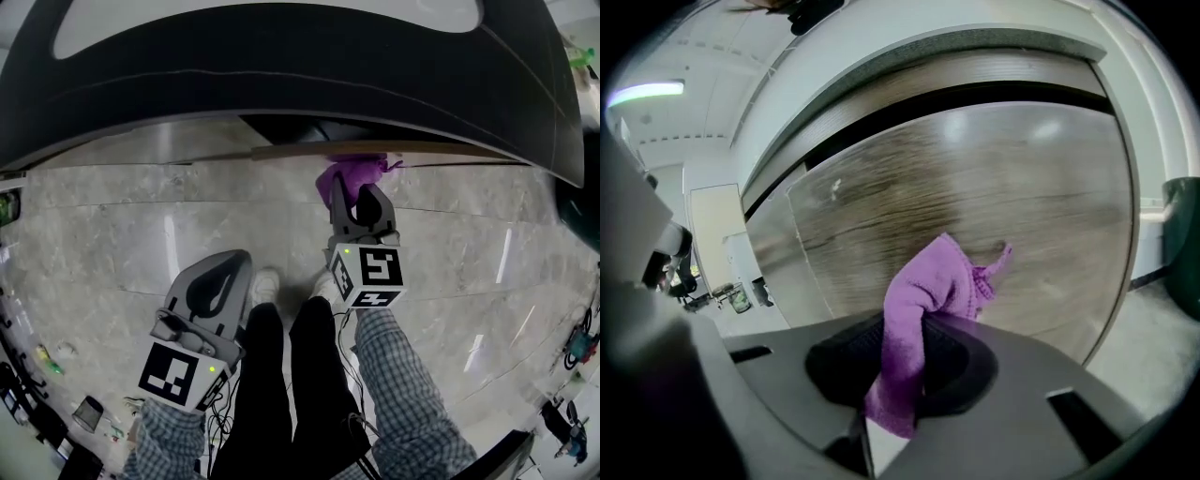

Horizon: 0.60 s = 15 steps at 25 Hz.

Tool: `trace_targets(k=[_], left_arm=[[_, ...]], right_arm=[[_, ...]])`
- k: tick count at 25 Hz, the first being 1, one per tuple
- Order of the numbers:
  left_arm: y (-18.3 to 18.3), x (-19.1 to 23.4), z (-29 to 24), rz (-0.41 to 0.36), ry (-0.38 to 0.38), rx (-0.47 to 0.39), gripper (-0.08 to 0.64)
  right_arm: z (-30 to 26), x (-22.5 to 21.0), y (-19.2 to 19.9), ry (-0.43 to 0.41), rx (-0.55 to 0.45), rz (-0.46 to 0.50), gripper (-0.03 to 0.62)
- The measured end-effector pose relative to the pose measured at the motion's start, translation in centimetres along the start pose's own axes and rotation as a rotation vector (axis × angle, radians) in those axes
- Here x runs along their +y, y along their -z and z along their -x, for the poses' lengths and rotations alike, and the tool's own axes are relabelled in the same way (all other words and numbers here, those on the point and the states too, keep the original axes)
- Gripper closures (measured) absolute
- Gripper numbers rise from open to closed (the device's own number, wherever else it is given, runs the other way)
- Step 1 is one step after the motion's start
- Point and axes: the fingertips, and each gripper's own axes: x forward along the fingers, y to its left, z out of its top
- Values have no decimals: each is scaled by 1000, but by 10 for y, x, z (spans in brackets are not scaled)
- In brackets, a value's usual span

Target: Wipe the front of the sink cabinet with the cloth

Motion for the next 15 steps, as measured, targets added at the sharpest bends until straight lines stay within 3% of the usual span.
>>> trace_targets(k=[8, 15], left_arm=[[3, 16, 4, 35, -45, -24, 549], [4, 24, 9, 49, -57, -27, 549]], right_arm=[[-18, 48, 11, -109, 17, 93, 515], [-33, 113, 24, -295, 45, 238, 515]])
